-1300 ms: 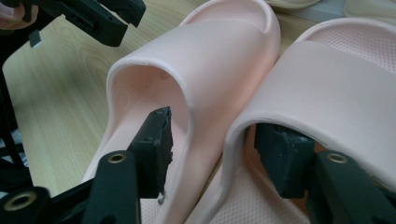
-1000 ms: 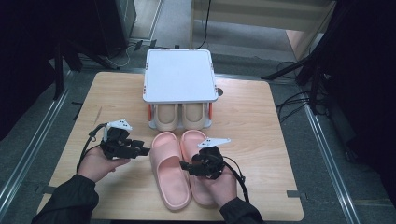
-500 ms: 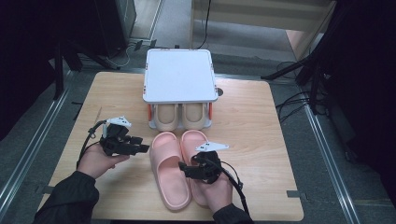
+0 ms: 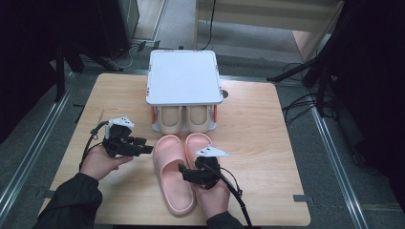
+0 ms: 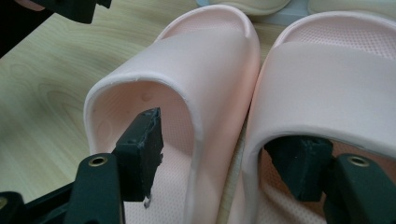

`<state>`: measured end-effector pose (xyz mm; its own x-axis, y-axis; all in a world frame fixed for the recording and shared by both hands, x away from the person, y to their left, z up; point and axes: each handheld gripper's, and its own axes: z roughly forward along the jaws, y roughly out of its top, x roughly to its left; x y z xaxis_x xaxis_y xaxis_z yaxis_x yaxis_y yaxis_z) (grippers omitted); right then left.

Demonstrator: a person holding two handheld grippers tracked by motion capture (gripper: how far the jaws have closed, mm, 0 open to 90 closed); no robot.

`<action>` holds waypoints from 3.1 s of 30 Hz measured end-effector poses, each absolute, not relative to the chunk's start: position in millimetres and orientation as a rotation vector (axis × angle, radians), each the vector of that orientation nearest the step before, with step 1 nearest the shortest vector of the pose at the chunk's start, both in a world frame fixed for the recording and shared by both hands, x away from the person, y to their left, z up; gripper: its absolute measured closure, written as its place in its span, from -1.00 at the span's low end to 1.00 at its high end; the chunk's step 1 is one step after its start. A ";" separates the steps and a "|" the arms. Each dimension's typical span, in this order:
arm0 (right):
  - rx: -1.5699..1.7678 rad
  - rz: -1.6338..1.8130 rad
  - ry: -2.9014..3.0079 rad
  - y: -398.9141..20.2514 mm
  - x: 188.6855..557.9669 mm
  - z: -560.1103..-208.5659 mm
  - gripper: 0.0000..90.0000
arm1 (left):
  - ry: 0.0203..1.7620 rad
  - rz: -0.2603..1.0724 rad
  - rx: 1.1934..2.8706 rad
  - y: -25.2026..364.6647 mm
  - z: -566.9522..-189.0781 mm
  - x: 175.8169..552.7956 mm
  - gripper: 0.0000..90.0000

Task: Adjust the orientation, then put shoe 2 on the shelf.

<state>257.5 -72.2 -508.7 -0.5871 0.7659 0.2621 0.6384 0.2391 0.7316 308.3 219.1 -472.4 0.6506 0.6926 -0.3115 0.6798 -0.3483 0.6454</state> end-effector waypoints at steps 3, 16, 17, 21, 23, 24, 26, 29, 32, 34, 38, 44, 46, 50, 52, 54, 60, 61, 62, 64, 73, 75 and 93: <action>1.360 1.269 2.329 -70.1 257.6 -509.9 -0.16 | 1.064 0.019 2.091 219.2 -472.2 309.3 0.07; 1.415 1.229 2.284 -62.0 262.2 -520.9 -0.11 | 1.072 0.026 2.073 217.7 -471.0 314.1 0.07; 1.414 1.219 2.283 -61.1 262.7 -521.2 -0.10 | 1.073 0.023 2.074 217.5 -471.1 314.3 0.07; 1.419 1.191 2.273 -59.5 263.5 -521.0 0.01 | 1.072 0.024 2.079 216.5 -471.3 314.2 0.07; 1.422 1.182 2.267 -59.2 263.5 -520.9 0.07 | 1.069 0.022 2.078 216.3 -471.1 314.2 0.07; 1.425 1.177 2.264 -59.3 263.9 -521.0 0.09 | 1.067 0.022 2.081 216.3 -471.3 314.3 0.07; 1.417 1.168 2.266 -59.1 264.4 -520.9 0.14 | 1.068 0.024 2.083 216.1 -471.6 314.4 0.07; 1.389 1.142 2.270 -58.5 263.5 -520.1 0.22 | 1.069 0.022 2.082 216.2 -471.7 314.5 0.07; 1.376 1.122 2.268 -58.2 263.0 -519.6 0.31 | 1.068 0.023 2.084 215.5 -471.7 314.3 0.07; 1.388 1.121 2.268 -59.2 263.8 -519.1 0.38 | 1.068 0.025 2.086 215.0 -471.7 314.2 0.07; 1.411 1.136 2.248 -63.0 264.3 -517.3 0.57 | 1.069 0.024 2.087 215.2 -471.6 314.1 0.07; 1.459 1.191 2.241 -69.3 266.4 -516.6 0.64 | 1.069 0.023 2.083 216.0 -471.7 314.4 0.07; 1.461 1.198 2.243 -71.2 266.8 -515.3 0.66 | 1.068 0.023 2.085 215.9 -471.9 314.5 0.07; 1.478 1.218 2.255 -75.9 267.1 -513.1 0.70 | 1.067 0.024 2.085 216.1 -471.8 314.4 0.07; 1.485 1.229 2.264 -78.2 267.4 -512.5 0.70 | 1.068 0.025 2.086 216.6 -471.7 314.4 0.07; 1.491 1.244 2.278 -80.9 267.7 -511.1 0.71 | 1.071 0.026 2.084 217.1 -471.5 314.3 0.07; 1.408 1.291 2.319 -88.6 264.1 -500.5 0.70 | 1.071 0.025 2.083 219.4 -471.4 314.9 0.06; 1.389 1.285 2.328 -89.3 264.1 -499.3 0.70 | 1.076 0.026 2.077 219.7 -471.0 314.6 0.06; 1.371 1.281 2.345 -90.7 264.2 -497.6 0.70 | 1.074 0.029 2.077 220.4 -470.3 314.4 0.06; 1.344 1.291 2.393 -94.5 266.8 -495.9 0.70 | 1.075 0.033 2.066 222.2 -469.2 313.8 0.05; 1.064 1.202 2.636 -107.8 263.9 -487.5 0.69 | 1.124 0.048 2.054 233.8 -471.0 315.9 -0.03; 1.013 1.226 2.682 -109.3 264.7 -486.5 0.69 | 1.134 0.049 2.049 236.9 -470.9 314.7 -0.04; 0.698 1.403 2.849 -95.5 285.3 -465.4 0.69 | 1.231 0.064 2.015 265.1 -475.6 292.4 -0.16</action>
